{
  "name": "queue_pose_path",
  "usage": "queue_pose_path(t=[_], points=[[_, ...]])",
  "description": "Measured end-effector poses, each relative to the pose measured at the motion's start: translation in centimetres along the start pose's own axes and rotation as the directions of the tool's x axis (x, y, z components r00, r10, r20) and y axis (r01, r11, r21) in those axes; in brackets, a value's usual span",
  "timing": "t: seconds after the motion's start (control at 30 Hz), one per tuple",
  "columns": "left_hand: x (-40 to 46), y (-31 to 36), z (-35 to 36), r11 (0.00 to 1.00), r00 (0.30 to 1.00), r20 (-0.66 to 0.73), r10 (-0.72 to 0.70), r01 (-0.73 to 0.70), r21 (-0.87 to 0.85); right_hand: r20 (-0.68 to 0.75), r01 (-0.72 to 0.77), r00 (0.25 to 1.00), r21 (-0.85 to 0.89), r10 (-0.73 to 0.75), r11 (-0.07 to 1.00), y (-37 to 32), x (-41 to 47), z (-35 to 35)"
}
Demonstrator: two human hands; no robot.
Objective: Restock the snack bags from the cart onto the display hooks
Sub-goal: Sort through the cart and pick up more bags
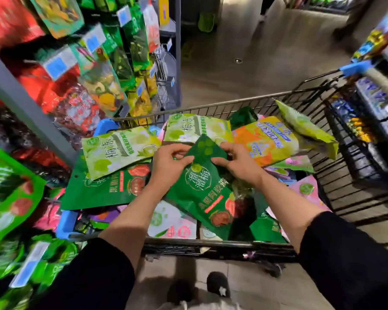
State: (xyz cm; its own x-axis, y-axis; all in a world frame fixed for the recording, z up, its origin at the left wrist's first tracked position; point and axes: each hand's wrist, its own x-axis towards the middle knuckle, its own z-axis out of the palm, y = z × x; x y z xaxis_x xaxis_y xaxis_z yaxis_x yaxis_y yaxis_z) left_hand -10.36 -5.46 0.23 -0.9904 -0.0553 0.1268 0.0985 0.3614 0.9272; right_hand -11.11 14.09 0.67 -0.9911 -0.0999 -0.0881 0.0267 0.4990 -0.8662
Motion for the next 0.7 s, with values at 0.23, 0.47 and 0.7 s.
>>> queue_pose_path(t=[0.23, 0.47, 0.7], points=[[0.8, -0.2, -0.5, 0.902, 0.940, -0.082, -0.333, 0.291, -0.319, -0.211, 0.097, 0.978, 0.491, 0.010, 0.866, -2.3, 1.8, -1.6], [0.7, -1.2, -1.0, 0.966, 0.926, -0.298, -0.233, 0.186, -0.177, -0.196, 0.120, 0.978, 0.285, -0.065, 0.951, -3.0, 5.9, 0.6], [-0.5, -4.2, -4.9, 0.898, 0.693, -0.588, -0.416, 0.414, -0.148, 0.068, 0.101, 0.994, -0.409, -0.080, 0.907, -3.0, 12.7, 1.5]])
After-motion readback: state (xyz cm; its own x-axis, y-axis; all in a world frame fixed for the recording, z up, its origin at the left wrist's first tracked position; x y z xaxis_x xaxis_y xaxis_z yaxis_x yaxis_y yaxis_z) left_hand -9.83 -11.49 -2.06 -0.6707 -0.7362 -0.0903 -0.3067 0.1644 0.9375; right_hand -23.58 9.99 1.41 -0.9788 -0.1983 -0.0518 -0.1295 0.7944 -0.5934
